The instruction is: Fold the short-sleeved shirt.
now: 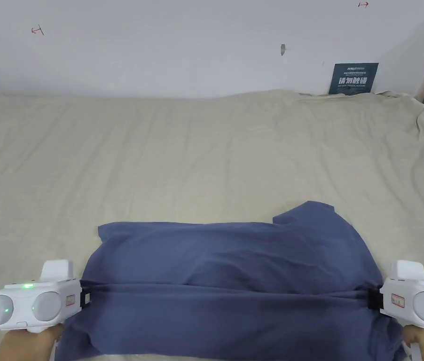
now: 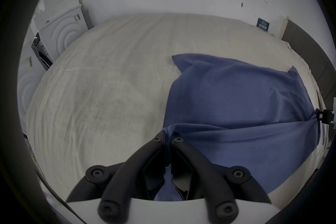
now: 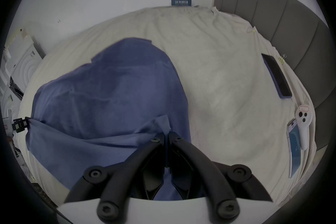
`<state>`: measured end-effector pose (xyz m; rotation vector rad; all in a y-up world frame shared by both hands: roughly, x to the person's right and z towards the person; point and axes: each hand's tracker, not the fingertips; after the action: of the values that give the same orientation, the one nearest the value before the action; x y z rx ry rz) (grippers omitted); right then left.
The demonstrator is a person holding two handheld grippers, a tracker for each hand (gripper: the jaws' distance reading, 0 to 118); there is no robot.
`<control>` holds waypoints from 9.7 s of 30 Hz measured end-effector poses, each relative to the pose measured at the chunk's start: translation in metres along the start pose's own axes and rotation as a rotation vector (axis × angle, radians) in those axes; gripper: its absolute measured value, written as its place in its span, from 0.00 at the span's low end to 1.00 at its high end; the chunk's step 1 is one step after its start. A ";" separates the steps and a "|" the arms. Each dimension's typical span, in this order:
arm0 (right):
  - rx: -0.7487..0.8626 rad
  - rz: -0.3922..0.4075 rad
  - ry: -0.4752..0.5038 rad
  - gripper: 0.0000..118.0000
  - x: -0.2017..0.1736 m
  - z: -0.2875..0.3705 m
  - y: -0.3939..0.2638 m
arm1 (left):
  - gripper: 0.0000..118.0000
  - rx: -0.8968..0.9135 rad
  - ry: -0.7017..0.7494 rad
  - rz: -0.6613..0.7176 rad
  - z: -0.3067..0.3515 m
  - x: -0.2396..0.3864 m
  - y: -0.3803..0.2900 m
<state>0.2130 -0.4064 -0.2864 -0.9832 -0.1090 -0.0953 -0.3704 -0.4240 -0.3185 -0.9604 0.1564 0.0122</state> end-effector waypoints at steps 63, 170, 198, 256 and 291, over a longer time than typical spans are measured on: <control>0.579 0.058 0.005 0.00 -0.012 0.220 -0.074 | 0.65 0.007 -0.040 0.035 0.092 -0.020 -0.062; 0.671 0.125 0.031 0.38 -0.028 0.250 -0.059 | 0.33 0.567 -0.083 0.008 0.251 0.010 -0.063; 0.621 0.132 0.022 0.00 -0.054 0.169 0.023 | 0.28 0.062 -0.165 0.074 0.017 -0.008 0.098; 0.171 0.131 0.129 0.01 -0.015 0.048 0.077 | 0.00 0.126 -0.170 0.000 0.074 0.004 0.057; 0.062 -0.015 0.111 0.01 0.048 0.103 -0.156 | 0.00 -0.017 -0.112 0.036 0.107 -0.042 -0.151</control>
<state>0.2357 -0.4084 -0.0947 -0.9133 -0.0172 -0.1588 -0.3859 -0.4207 -0.1288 -0.9710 0.0701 0.1000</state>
